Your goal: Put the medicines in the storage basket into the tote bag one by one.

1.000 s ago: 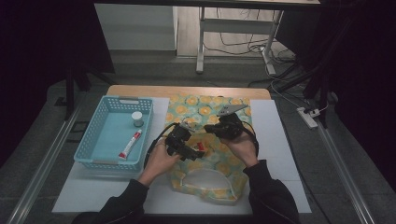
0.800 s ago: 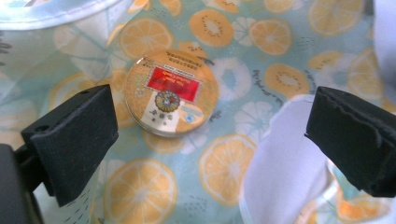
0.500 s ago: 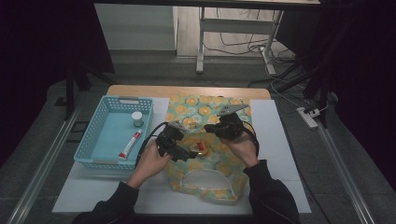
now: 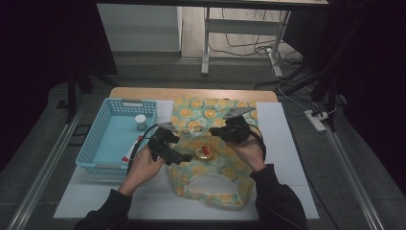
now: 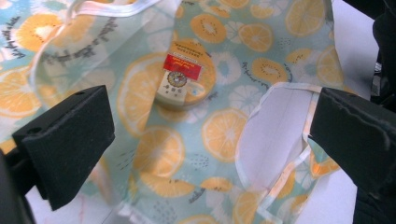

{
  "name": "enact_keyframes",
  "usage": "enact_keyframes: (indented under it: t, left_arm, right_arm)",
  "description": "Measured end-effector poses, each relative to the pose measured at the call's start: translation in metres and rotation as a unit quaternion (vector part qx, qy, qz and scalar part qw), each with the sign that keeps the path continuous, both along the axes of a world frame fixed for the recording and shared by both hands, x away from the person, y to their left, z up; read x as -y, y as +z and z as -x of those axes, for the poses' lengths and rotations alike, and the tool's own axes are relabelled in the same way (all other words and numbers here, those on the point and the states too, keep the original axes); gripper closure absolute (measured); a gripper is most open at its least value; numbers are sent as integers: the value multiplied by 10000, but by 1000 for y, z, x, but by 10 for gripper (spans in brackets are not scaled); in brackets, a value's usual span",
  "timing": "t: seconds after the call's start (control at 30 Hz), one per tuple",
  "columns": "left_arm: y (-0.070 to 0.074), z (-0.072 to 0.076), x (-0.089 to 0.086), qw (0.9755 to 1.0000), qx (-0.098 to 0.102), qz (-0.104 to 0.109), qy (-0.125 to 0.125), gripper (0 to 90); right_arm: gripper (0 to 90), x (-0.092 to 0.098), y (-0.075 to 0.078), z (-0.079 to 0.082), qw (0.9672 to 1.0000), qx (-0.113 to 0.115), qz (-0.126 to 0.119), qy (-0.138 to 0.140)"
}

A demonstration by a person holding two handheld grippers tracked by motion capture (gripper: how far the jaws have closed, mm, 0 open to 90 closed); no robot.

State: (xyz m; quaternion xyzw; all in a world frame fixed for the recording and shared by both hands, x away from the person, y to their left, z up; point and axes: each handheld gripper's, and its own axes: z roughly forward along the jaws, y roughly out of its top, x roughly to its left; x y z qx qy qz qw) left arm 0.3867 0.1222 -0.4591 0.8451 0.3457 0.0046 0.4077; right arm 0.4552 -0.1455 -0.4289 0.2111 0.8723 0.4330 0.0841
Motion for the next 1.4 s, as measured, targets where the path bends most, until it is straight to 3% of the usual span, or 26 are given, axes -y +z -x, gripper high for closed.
enact_keyframes:
  t: [0.47,0.73,0.97,1.17,1.4]
  left_arm:
    - [6,7,-35,9991,181,-174,338,0]
    - [10,9,-57,9974,241,-284,618,0]
    - [10,9,-83,9937,232,-363,1035,0]
    - [8,8,-105,9891,271,-484,1362,0]
    - [2,1,-123,9841,98,-699,1628,0]
  right_arm:
    - [899,0,0,0,10000,6,4,-4]
    - [898,0,0,0,10000,16,13,-1]
    - [898,1,0,0,10000,23,11,-11]
    - [898,1,0,0,10000,30,12,-12]
    - [898,1,-1,0,10000,32,7,-26]
